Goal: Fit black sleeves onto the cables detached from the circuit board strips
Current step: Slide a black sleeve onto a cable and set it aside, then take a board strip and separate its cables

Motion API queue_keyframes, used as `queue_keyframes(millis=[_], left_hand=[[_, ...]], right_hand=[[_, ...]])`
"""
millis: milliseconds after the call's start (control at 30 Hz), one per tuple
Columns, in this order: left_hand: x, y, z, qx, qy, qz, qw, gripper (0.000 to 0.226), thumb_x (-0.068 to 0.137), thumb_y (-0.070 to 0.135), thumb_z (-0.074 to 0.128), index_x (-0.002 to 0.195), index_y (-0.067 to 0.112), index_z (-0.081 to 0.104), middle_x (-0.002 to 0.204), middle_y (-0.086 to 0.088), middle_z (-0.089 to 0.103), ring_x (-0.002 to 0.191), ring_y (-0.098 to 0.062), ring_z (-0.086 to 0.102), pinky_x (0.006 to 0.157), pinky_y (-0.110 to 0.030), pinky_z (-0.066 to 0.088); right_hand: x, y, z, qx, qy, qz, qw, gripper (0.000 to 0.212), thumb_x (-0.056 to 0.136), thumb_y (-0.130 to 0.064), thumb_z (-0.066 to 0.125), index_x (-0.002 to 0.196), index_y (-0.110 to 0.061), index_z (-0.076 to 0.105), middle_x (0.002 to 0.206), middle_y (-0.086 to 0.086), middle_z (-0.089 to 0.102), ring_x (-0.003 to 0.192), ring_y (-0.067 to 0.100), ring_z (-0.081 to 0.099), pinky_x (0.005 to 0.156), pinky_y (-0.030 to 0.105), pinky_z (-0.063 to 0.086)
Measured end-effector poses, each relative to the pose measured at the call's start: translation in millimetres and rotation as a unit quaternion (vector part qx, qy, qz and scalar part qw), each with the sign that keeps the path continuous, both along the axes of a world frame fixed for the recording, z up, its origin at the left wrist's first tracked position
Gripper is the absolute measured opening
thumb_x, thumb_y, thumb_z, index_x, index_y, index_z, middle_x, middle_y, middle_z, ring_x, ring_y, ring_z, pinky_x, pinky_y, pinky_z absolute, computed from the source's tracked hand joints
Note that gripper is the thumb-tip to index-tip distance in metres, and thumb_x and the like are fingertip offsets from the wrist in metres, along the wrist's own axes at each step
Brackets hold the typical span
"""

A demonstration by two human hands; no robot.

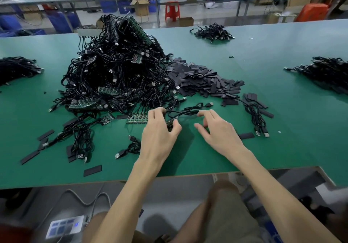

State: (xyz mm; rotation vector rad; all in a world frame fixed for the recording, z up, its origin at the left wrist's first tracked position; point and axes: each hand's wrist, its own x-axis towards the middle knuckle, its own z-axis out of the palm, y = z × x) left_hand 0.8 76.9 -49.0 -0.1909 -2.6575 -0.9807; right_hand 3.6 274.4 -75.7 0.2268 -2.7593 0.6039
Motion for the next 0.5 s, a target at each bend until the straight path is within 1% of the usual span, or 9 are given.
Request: queue_keyframes(millis=[67, 133, 167, 200, 233, 300, 333, 400, 500], left_hand=[[2.3, 5.4, 1.6, 0.014, 0.017, -0.013, 1.0, 0.026, 0.1, 0.041, 0.053, 0.113, 0.018, 0.056, 0.114, 0.004, 0.059, 0.079, -0.014, 0.059, 0.074, -0.035, 0.046], [2.2, 8.6, 2.2, 0.056, 0.017, -0.025, 0.998, 0.019, 0.104, 0.038, 0.049, 0.099, 0.022, 0.057, 0.092, 0.006, 0.064, 0.063, -0.005, 0.059, 0.06, -0.026, 0.044], [1.4, 10.3, 2.0, 0.095, 0.002, -0.036, 0.995, 0.02, 0.106, 0.036, 0.047, 0.094, 0.022, 0.057, 0.084, 0.005, 0.063, 0.056, -0.004, 0.061, 0.051, -0.022, 0.041], [0.3, 11.8, 1.7, 0.149, -0.027, -0.049, 0.987, 0.023, 0.107, 0.033, 0.046, 0.092, 0.02, 0.057, 0.082, 0.002, 0.063, 0.051, -0.006, 0.065, 0.044, -0.022, 0.042], [-1.0, 13.3, 1.8, 0.213, -0.067, -0.061, 0.973, 0.024, 0.107, 0.031, 0.047, 0.091, 0.017, 0.058, 0.085, -0.001, 0.064, 0.052, -0.011, 0.069, 0.042, -0.029, 0.048], [-4.6, 14.7, 1.4, 0.336, -0.14, -0.075, 0.928, 0.024, 0.107, 0.025, 0.05, 0.094, 0.007, 0.061, 0.094, -0.008, 0.065, 0.061, -0.025, 0.074, 0.052, -0.046, 0.06], [-6.5, 14.5, 0.4, 0.378, -0.16, -0.076, 0.909, 0.024, 0.107, 0.022, 0.05, 0.096, 0.003, 0.06, 0.097, -0.011, 0.065, 0.065, -0.029, 0.075, 0.056, -0.047, 0.061], [-9.7, 13.7, -3.0, 0.421, -0.175, -0.074, 0.887, 0.022, 0.108, 0.019, 0.048, 0.101, 0.001, 0.059, 0.103, -0.017, 0.067, 0.07, -0.032, 0.076, 0.064, -0.043, 0.064], [-12.3, 13.9, -6.7, 0.43, -0.169, -0.079, 0.883, 0.02, 0.109, 0.018, 0.046, 0.103, 0.002, 0.057, 0.106, -0.02, 0.067, 0.072, -0.032, 0.076, 0.063, -0.037, 0.064]], right_hand=[[1.9, 0.0, 1.5, -0.003, 0.001, 0.008, 1.0, 0.035, 0.103, -0.045, 0.051, 0.13, -0.022, 0.053, 0.098, -0.013, 0.048, 0.071, 0.006, 0.048, 0.068, 0.035, 0.05], [2.9, 0.4, 2.0, -0.011, 0.002, 0.013, 1.0, 0.037, 0.102, -0.047, 0.051, 0.13, -0.023, 0.053, 0.1, -0.012, 0.052, 0.072, 0.005, 0.049, 0.071, 0.035, 0.051], [2.9, 0.6, 2.0, -0.017, 0.007, 0.016, 1.0, 0.038, 0.102, -0.048, 0.051, 0.13, -0.023, 0.053, 0.103, -0.012, 0.054, 0.072, 0.004, 0.048, 0.072, 0.034, 0.051], [2.9, 0.7, 1.7, -0.021, 0.01, 0.02, 1.0, 0.039, 0.102, -0.049, 0.05, 0.131, -0.023, 0.053, 0.106, -0.012, 0.056, 0.073, 0.003, 0.048, 0.072, 0.033, 0.051], [2.5, 0.8, 1.5, -0.023, 0.012, 0.023, 0.999, 0.04, 0.102, -0.05, 0.049, 0.132, -0.024, 0.053, 0.109, -0.012, 0.058, 0.075, 0.002, 0.048, 0.073, 0.032, 0.05], [2.1, 1.4, 0.9, -0.028, 0.005, 0.028, 0.999, 0.041, 0.103, -0.052, 0.043, 0.132, -0.025, 0.053, 0.114, -0.013, 0.061, 0.084, 0.002, 0.051, 0.076, 0.032, 0.049], [2.0, 1.8, 0.6, -0.034, 0.002, 0.03, 0.999, 0.042, 0.103, -0.053, 0.039, 0.131, -0.025, 0.054, 0.117, -0.012, 0.062, 0.09, 0.004, 0.054, 0.078, 0.033, 0.049], [1.7, 2.3, 0.3, -0.041, 0.005, 0.035, 0.999, 0.046, 0.103, -0.055, 0.034, 0.126, -0.023, 0.058, 0.119, -0.01, 0.063, 0.1, 0.009, 0.057, 0.079, 0.034, 0.048], [2.5, 1.9, -0.8, -0.049, 0.021, 0.044, 0.998, 0.041, 0.104, -0.053, 0.036, 0.116, -0.022, 0.06, 0.107, -0.011, 0.06, 0.084, 0.002, 0.047, 0.074, 0.031, 0.042]])
